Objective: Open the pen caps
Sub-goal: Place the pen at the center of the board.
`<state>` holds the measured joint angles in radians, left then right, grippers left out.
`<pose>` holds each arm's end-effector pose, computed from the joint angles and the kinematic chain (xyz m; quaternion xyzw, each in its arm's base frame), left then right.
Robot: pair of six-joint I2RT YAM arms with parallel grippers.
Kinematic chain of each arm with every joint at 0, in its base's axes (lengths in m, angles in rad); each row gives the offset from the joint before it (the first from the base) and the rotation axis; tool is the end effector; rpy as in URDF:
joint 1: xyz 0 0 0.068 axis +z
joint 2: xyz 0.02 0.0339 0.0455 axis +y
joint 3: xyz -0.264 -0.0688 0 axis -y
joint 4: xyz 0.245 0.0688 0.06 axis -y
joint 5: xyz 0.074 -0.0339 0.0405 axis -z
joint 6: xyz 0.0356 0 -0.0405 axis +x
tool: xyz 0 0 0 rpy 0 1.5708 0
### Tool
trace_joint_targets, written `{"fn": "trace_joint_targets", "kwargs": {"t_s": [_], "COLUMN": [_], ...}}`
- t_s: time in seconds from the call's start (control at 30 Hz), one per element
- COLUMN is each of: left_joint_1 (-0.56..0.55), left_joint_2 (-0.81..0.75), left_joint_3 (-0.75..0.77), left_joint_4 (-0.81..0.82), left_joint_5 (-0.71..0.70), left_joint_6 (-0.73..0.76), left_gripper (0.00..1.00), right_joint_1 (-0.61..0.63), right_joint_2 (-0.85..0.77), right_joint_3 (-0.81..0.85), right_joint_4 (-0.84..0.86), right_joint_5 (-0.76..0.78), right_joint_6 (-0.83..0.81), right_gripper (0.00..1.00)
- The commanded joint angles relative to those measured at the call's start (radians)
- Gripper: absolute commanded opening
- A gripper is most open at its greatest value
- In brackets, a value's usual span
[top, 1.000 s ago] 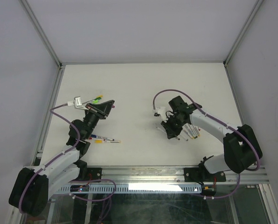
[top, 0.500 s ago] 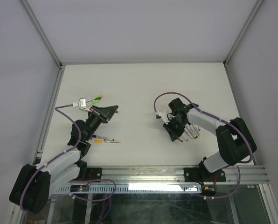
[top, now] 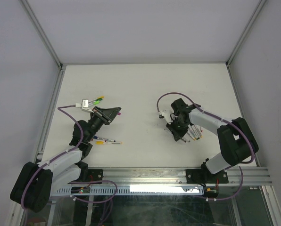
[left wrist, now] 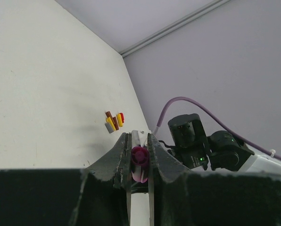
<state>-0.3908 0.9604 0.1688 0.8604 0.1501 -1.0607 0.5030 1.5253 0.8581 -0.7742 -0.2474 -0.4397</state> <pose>0.1759 -0.0782 0.2052 -0.1719 0.6607 -0.5221 0.5113 0.2162 0.1289 0.1651 -0.4568 0.8787 0.1251 0.0602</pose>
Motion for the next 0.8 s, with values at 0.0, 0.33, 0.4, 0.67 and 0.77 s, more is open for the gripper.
{"fn": "trace_joint_targets", "kwargs": {"t_s": [0.0,0.33,0.4,0.67,0.77], "left_joint_1": [0.008,0.001,-0.001,-0.012,-0.024], "left_joint_2": [-0.008,0.016,0.016,0.017,0.034], "left_joint_3": [0.0,0.012,0.01,0.013,0.02], "left_joint_4": [0.056,0.064,0.064,0.059,0.066], "left_joint_5": [0.024,0.031,0.03,0.031,0.029], "left_joint_6": [-0.014,-0.022,-0.022,-0.023,-0.024], "left_gripper": [0.0,0.0,0.0,0.0,0.0], "right_joint_1": [-0.021,-0.023,-0.023,-0.023,-0.022], "right_joint_2": [0.001,0.03,0.037,0.038,0.035], "right_joint_3": [-0.002,-0.007,-0.007,-0.005,0.001], "right_joint_4": [0.04,0.05,0.05,0.051,0.048], "right_joint_5": [0.054,0.08,0.083,0.086,0.085], "right_joint_6": [0.03,0.038,0.039,0.041,0.042], "right_gripper": [0.09,0.23,0.24,0.25,0.27]}}
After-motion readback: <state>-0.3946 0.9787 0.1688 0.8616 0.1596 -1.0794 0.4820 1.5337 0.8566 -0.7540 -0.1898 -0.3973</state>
